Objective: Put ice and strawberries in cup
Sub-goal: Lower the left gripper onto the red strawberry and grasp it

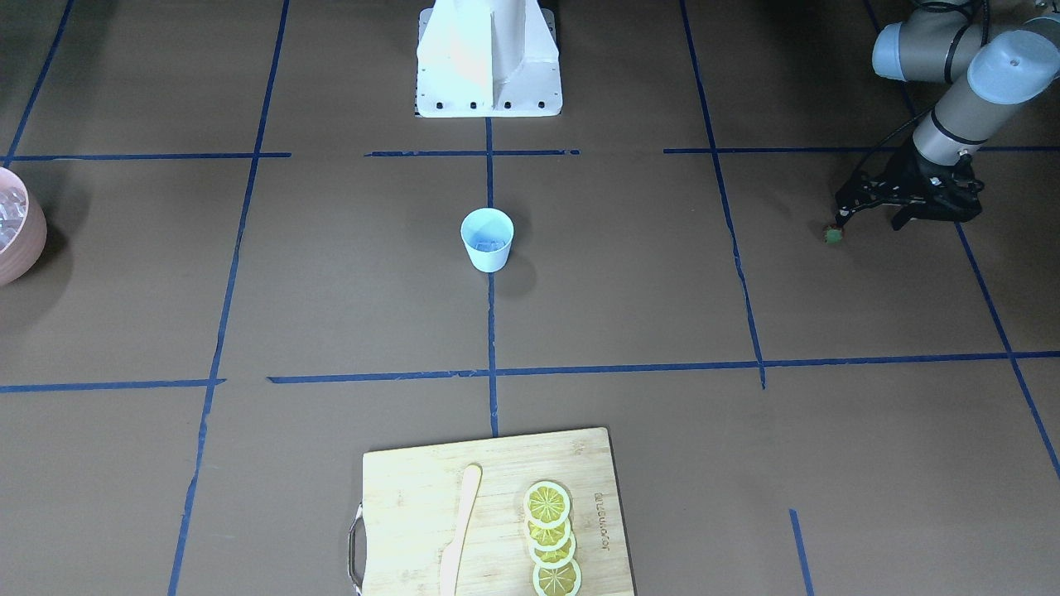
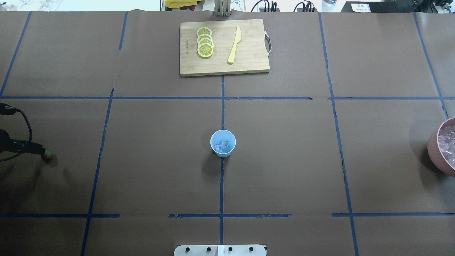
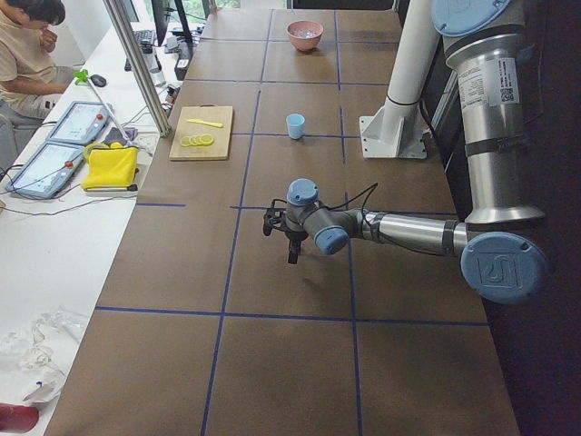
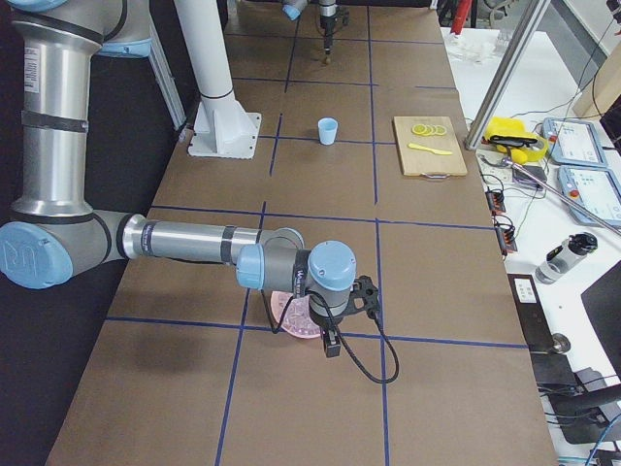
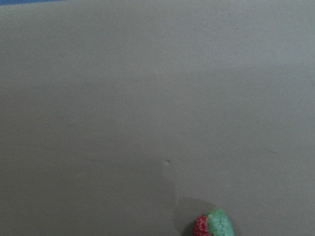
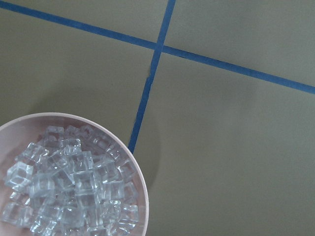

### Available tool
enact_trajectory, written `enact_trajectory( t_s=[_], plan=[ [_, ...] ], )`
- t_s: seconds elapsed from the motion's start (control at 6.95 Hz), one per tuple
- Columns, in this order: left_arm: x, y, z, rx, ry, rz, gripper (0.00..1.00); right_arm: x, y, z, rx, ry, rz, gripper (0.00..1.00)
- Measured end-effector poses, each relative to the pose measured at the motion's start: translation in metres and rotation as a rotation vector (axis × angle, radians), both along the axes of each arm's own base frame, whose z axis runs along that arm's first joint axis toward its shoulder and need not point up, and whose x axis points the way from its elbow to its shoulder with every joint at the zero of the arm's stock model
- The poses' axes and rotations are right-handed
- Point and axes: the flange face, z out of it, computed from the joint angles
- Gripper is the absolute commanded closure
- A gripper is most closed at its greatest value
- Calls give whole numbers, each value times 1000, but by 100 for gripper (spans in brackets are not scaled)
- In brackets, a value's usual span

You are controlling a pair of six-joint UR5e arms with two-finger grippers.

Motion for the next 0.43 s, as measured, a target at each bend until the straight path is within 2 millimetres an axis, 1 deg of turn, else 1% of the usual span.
enact_trajectory(
  t_s=[0.43],
  plan=[
    [27, 1, 1, -22, 3, 10, 3, 1, 0, 1, -1, 0, 1, 1]
  ],
)
